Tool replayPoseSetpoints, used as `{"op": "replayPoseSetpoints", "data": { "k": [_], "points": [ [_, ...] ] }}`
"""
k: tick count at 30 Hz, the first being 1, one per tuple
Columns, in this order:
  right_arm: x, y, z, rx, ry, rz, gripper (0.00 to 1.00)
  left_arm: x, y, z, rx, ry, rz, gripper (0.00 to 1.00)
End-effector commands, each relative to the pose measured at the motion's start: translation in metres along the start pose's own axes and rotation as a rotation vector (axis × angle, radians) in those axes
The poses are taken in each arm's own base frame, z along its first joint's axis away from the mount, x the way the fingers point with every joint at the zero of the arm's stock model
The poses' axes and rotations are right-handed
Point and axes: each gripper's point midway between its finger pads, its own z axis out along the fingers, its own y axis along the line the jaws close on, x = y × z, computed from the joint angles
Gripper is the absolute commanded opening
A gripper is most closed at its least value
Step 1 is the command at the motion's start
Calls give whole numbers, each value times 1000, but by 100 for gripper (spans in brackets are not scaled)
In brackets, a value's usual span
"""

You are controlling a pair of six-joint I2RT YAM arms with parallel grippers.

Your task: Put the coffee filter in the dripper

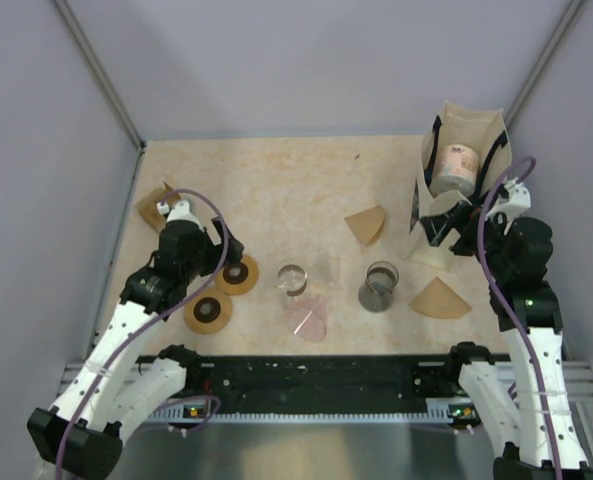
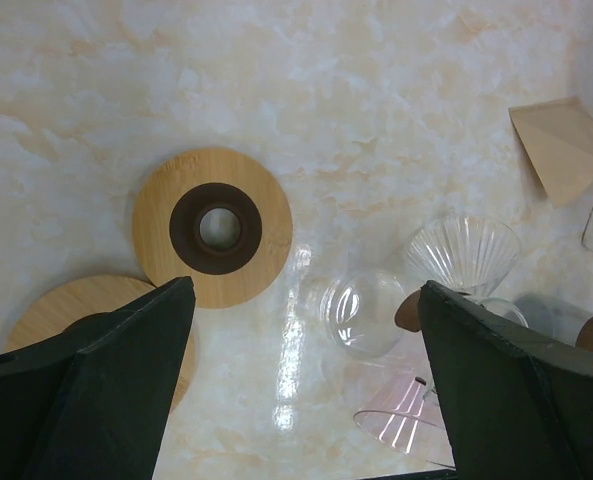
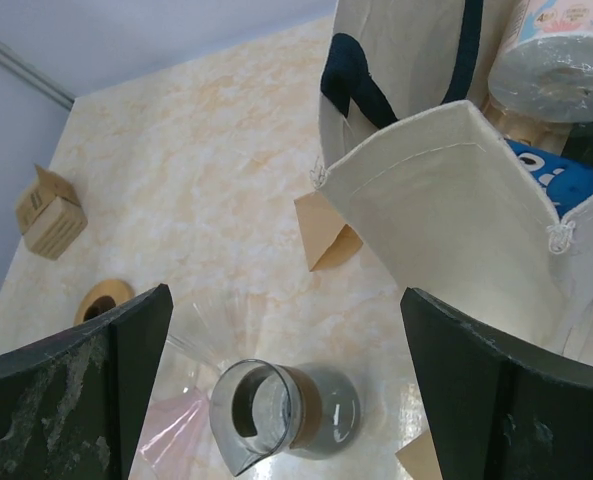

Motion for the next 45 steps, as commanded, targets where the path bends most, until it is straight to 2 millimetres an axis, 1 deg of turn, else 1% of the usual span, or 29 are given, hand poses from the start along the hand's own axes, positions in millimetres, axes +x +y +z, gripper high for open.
{"op": "replayPoseSetpoints", "data": {
  "k": [1, 4, 6, 9, 12, 13, 14, 17, 19, 21, 22, 25, 27, 29, 30, 31, 32, 34, 37, 40, 44, 45],
  "points": [
    [-3, 5, -1, -31, -5, -6, 99, -14, -8, 4, 35, -73, -9, 99],
    [-2, 12, -2, -67, 4, -10, 99, -14, -6, 7, 24, -78, -14, 99],
    [-2, 13, -2, -73, 6, -15, 99, -14, -3, 10, 11, -84, -13, 99],
    [-3, 17, -2, -97, 5, -26, 99, -10, 3, 19, -13, -83, -2, 99],
    [0, 26, 0, -151, 25, -29, 99, -7, 16, 29, -86, -84, -43, 99],
    [1, 27, 3, -151, 36, -25, 99, -5, 23, 33, -126, -83, -60, 99],
    [4, 33, 5, -169, 54, -35, 99, -4, 28, 37, -156, -72, -66, 99],
    [15, 35, 20, -134, 106, -62, 99, 4, 33, 48, -197, -13, -72, 99],
    [19, 33, 29, -99, 114, -74, 99, 11, 32, 55, -200, 27, -64, 99],
    [27, 23, 39, -53, 130, -72, 99, 19, 32, 63, -200, 68, -50, 99],
    [30, 16, 43, -24, 136, -70, 99, 26, 36, 69, -222, 98, -50, 99],
    [39, 3, 47, 24, 142, -69, 99, 34, 43, 76, -278, 148, -49, 99],
    [43, -1, 47, 37, 135, -72, 99, 40, 53, 77, -336, 168, -47, 98],
    [44, -4, 45, 43, 128, -87, 99, 44, 65, 75, -401, 178, -52, 94],
    [44, -6, 44, 52, 121, -88, 99, 47, 72, 74, -433, 180, -61, 94],
    [44, -7, 44, 55, 113, -91, 99, 50, 78, 73, -455, 187, -69, 94],
    [44, -7, 44, 54, 109, -90, 99, 53, 80, 73, -458, 195, -73, 92],
    [45, -7, 45, 47, 96, -83, 99, 58, 85, 75, -460, 207, -85, 89],
    [46, -3, 45, 22, 99, -82, 99, 60, 80, 80, -417, 218, -97, 82],
    [47, -3, 44, 20, 99, -83, 99, 63, 75, 84, -388, 239, -92, 76],
    [47, -4, 44, 27, 92, -83, 99, 70, 91, 82, -485, 268, -79, 74],
    [47, -5, 43, 32, 91, -82, 99, 72, 93, 82, -493, 278, -74, 71]
  ]
}}
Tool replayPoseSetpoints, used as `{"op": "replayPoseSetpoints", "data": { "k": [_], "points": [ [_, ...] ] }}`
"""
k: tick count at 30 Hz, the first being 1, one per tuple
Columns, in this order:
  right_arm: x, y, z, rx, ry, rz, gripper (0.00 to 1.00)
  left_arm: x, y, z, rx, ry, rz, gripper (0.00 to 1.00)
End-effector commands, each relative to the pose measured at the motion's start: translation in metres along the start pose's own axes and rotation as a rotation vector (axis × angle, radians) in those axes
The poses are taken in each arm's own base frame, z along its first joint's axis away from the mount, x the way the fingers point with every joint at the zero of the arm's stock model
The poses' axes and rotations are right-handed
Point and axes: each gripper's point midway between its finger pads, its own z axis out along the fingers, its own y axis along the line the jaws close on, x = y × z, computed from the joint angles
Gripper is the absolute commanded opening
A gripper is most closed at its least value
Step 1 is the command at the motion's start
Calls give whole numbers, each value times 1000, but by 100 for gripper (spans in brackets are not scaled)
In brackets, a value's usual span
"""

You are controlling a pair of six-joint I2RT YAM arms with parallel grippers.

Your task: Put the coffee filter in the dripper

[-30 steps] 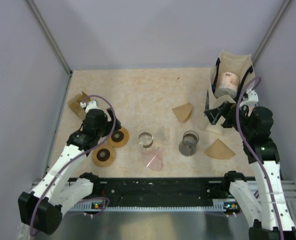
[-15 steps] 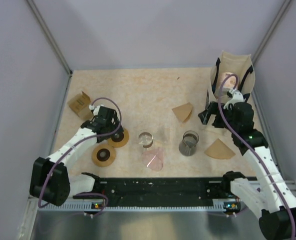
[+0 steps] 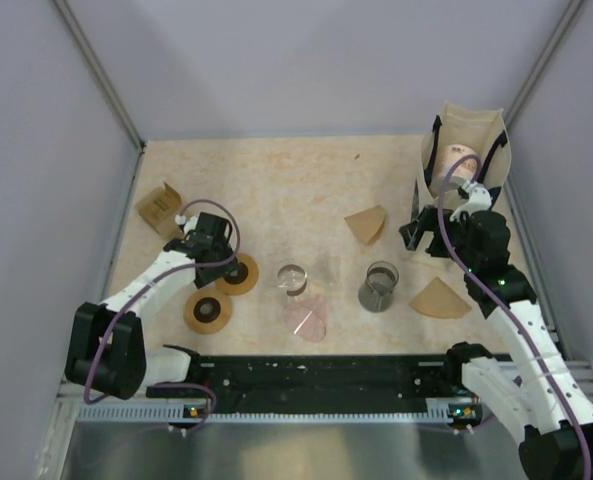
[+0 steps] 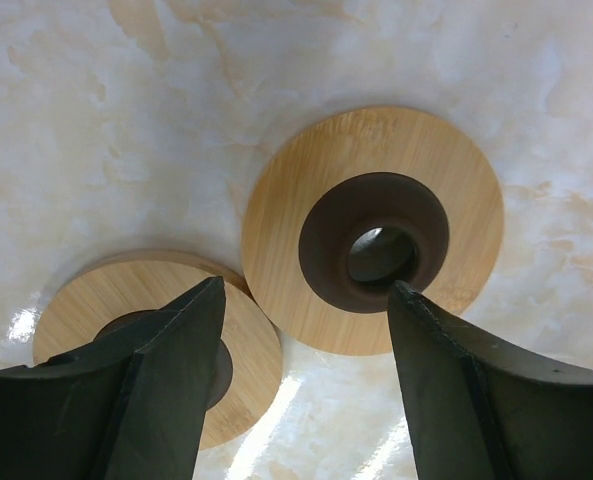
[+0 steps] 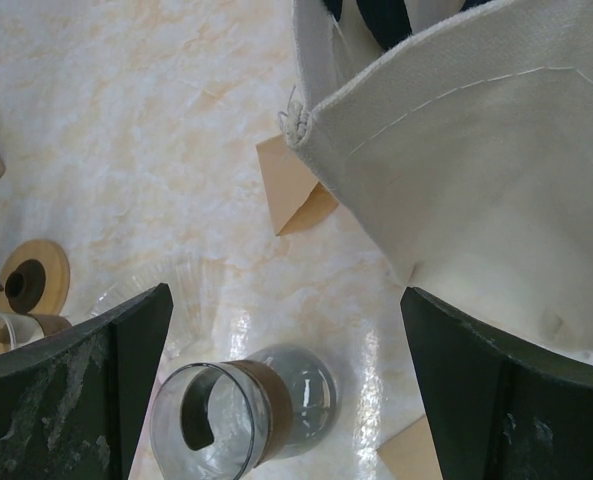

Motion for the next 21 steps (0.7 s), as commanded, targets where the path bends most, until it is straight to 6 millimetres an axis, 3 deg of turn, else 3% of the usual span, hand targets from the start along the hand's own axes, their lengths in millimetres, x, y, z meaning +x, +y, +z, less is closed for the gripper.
{"op": "replayPoseSetpoints", "data": {
  "k": [1, 5, 9, 15, 18, 21],
  "points": [
    [-13, 4, -2, -11, -59, -17, 99, 3, 8, 6, -51, 12, -1, 68],
    [-12, 4, -2, -13, -55, -17, 99, 2, -2, 10, -9, 18, 5, 61],
    [-10, 3, -2, -10, -55, -15, 99, -4, -5, 11, -13, 12, 17, 61],
    [-12, 1, -5, 0, -68, -16, 99, 3, -9, 20, -15, 56, 37, 58],
    [-10, 1, -5, -1, -67, -15, 99, 6, -14, 22, -13, 100, 54, 52],
    [-10, 0, -5, 1, -66, -17, 99, 5, -21, 27, -10, 128, 56, 39]
  ]
}}
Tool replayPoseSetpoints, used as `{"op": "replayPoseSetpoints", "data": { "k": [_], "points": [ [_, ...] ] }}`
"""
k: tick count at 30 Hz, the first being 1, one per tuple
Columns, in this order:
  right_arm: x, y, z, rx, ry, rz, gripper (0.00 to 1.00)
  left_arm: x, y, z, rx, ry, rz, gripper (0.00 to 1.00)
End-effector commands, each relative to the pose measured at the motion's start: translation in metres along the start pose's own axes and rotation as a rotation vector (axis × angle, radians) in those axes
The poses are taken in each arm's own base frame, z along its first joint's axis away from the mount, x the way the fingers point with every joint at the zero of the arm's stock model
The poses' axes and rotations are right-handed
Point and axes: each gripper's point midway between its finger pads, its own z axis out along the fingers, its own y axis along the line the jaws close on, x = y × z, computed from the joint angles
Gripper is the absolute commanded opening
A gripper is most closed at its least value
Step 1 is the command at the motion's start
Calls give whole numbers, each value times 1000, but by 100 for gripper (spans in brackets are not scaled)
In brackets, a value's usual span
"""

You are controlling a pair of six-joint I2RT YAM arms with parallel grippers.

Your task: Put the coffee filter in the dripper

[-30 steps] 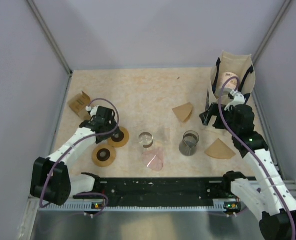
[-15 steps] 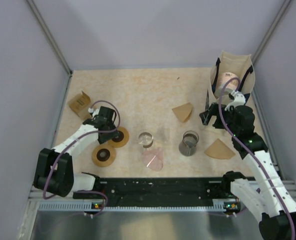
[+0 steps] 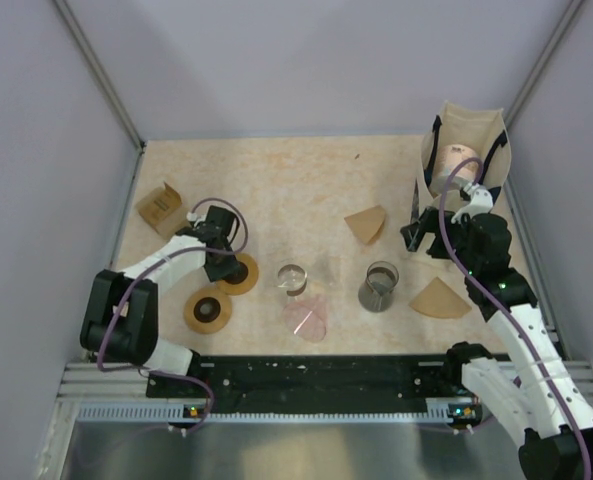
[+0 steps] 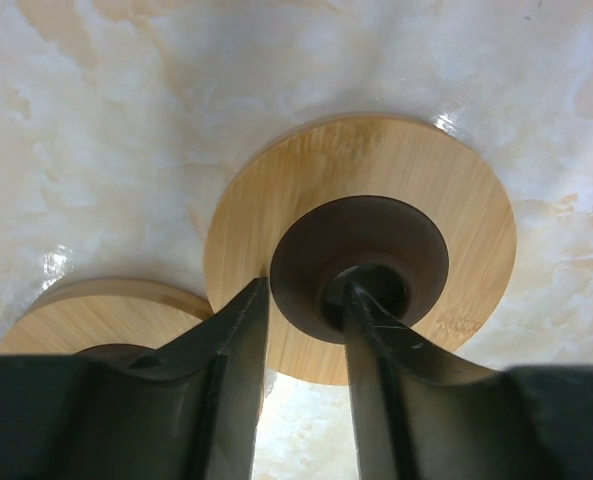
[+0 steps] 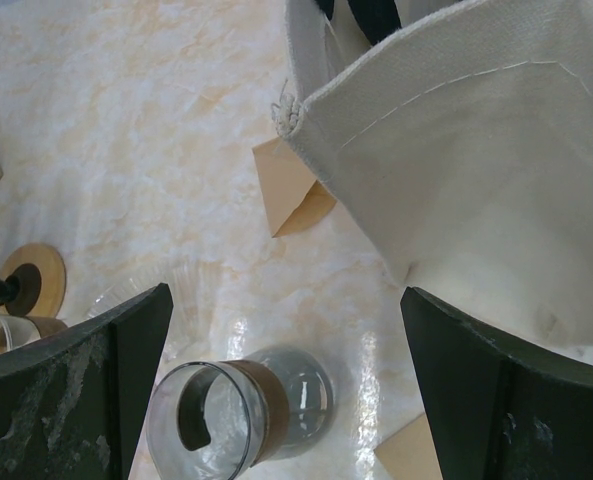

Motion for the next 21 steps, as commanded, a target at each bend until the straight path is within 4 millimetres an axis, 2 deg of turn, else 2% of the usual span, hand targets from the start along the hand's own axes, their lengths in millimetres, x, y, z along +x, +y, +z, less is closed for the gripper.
{"op": "replayPoseSetpoints", "data": {
  "k": [1, 7, 9, 12, 16, 18, 21],
  "points": [
    [-9, 2, -1, -5, -41, -13, 99, -10, -18, 1, 36, 25, 9, 36],
    [-11, 1, -2, 3, -50, -14, 99, -6, -15, 5, 2, 56, 12, 1],
    [-11, 2, -2, -2, -49, -15, 99, -6, -15, 3, 8, 49, 13, 0],
    [-10, 4, -2, -12, -42, -16, 99, -18, -17, -9, 27, 1, 16, 0],
    [-19, 22, -8, -99, -49, -42, 99, -47, -25, -43, 108, -132, 10, 0],
    [-29, 43, -16, -202, -67, -62, 99, -62, -37, -67, 209, -223, 28, 0],
    [-41, 81, -34, -402, -99, -85, 99, -82, -62, -116, 427, -367, 74, 0]
  ]
}}
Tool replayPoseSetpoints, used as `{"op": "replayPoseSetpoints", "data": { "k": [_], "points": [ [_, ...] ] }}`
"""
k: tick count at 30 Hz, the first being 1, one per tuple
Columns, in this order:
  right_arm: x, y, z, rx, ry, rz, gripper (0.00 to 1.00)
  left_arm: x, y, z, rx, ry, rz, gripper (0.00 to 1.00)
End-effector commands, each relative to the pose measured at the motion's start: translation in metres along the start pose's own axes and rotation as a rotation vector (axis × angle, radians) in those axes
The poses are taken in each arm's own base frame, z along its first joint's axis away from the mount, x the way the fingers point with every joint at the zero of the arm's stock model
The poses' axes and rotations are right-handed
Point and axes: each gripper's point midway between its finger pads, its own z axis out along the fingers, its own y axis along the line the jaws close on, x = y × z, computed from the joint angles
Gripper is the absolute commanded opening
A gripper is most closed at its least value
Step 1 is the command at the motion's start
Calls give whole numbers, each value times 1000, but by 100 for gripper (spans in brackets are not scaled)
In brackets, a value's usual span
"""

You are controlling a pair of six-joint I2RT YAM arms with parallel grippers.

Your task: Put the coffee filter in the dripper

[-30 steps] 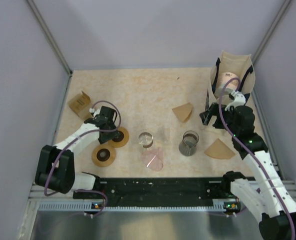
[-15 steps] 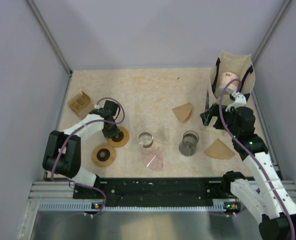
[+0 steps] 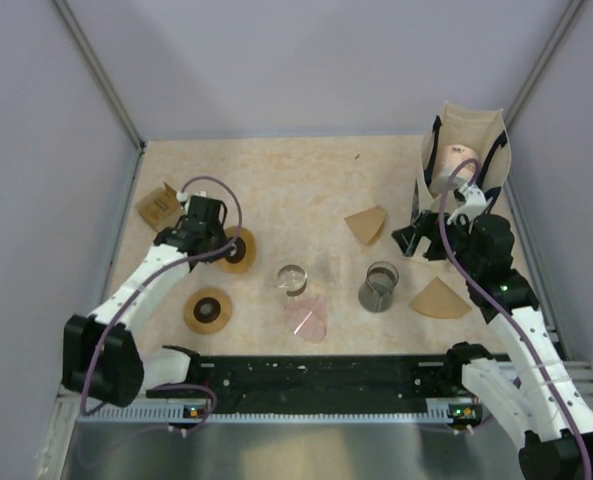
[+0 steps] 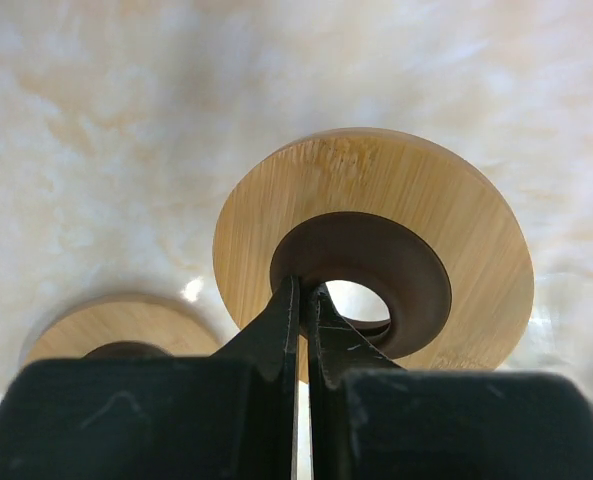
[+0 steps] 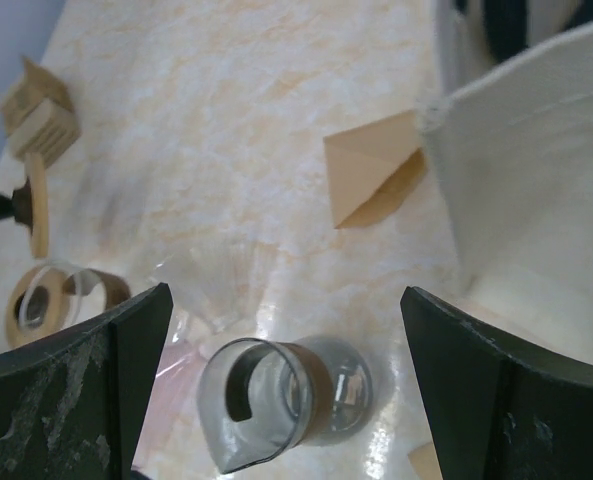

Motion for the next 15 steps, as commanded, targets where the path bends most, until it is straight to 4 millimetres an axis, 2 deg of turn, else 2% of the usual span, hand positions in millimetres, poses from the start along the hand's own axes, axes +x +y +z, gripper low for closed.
{"op": "replayPoseSetpoints", "data": {
  "k": [1, 3, 4, 7, 11, 14, 15],
  "points": [
    [-46, 76, -30, -357, -123, -85, 99, -62, -61, -76, 396, -306, 71, 0],
    [-50, 98, -42, -482, -124, -81, 99, -72, -88, -113, 602, -410, 127, 0],
    [-52, 108, -47, -537, -127, -89, 99, -77, -101, -139, 722, -481, 156, 0],
    [-57, 135, -65, -703, -127, -117, 99, -79, -129, -199, 987, -567, 203, 0],
    [-67, 157, -81, -855, -152, -121, 99, -52, -165, -272, 1421, -439, 262, 0],
    [-73, 175, -96, -1002, -169, -114, 99, -39, -172, -320, 1685, -390, 300, 0],
    [-75, 181, -103, -1052, -175, -112, 99, -36, -172, -325, 1724, -371, 310, 0]
  ]
}}
